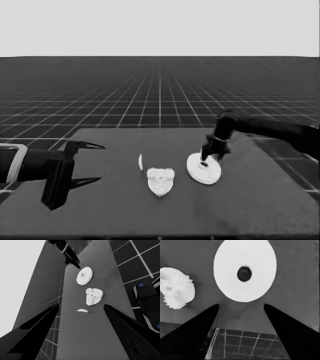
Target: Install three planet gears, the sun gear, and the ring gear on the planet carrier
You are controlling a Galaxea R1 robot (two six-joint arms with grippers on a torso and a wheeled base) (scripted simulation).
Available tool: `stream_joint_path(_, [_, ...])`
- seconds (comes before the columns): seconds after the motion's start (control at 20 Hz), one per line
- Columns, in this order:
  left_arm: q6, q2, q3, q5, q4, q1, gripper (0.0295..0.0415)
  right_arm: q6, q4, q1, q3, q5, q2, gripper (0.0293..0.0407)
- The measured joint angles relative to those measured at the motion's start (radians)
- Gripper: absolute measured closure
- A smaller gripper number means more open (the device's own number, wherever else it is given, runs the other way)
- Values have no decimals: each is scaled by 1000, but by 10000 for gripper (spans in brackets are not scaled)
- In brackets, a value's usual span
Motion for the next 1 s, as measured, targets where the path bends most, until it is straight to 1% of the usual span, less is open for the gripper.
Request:
stream_joint_path(0.1, [0, 0, 0, 0, 0, 0, 326, -17, 15, -4, -196, -17, 91, 315])
stream_joint_path(0.2, [0, 0, 0, 0, 0, 0, 326, -30, 20, -6, -277, -23, 129, 315])
stream_joint_path(0.3, [0, 0, 0, 0, 0, 0, 326, -36, 21, -7, -309, -26, 144, 315])
stream_joint_path(0.35, [0, 0, 0, 0, 0, 0, 326, -50, -33, -74, -345, 25, 159, 315])
stream_joint_path(0.4, [0, 0, 0, 0, 0, 0, 326, -63, -63, -125, -379, 57, 175, 315])
stream_joint_path(0.45, [0, 0, 0, 0, 0, 0, 326, -74, -78, -153, -407, 77, 187, 315])
stream_joint_path(0.55, [0, 0, 0, 0, 0, 0, 326, -87, -91, -176, -436, 96, 200, 315])
stream_joint_path(0.8, [0, 0, 0, 0, 0, 0, 326, -93, -97, -185, -451, 106, 207, 315])
stream_joint_path(0.85, [0, 0, 0, 0, 0, 0, 326, -93, -98, -185, -452, 106, 207, 348])
stream_joint_path(0.9, [0, 0, 0, 0, 0, 0, 326, -93, -98, -185, -452, 106, 207, 351])
stream_joint_path(1.0, [0, 0, 0, 0, 0, 0, 326, -93, -98, -185, -452, 106, 207, 351])
